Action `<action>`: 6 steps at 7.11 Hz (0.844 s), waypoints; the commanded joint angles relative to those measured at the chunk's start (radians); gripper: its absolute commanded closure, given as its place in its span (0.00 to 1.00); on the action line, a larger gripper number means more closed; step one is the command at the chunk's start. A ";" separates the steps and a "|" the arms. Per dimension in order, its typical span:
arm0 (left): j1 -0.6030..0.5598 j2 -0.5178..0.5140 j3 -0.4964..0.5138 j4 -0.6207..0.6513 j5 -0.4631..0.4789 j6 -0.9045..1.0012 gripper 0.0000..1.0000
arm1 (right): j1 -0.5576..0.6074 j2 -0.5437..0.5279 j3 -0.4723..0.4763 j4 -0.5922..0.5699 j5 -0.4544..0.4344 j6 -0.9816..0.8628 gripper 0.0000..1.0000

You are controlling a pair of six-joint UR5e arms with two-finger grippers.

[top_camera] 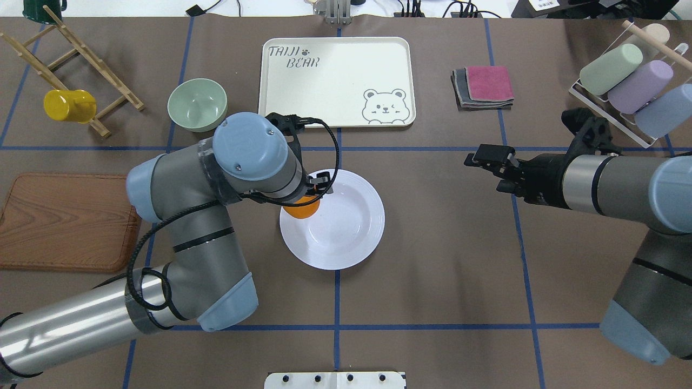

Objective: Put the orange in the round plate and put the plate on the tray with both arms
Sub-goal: 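Carry the orange onto the white plate with left gripper while right arm approaches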

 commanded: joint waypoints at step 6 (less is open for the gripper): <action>0.067 -0.107 0.165 -0.003 0.115 -0.042 0.02 | -0.308 -0.013 -0.007 0.130 -0.368 0.147 0.00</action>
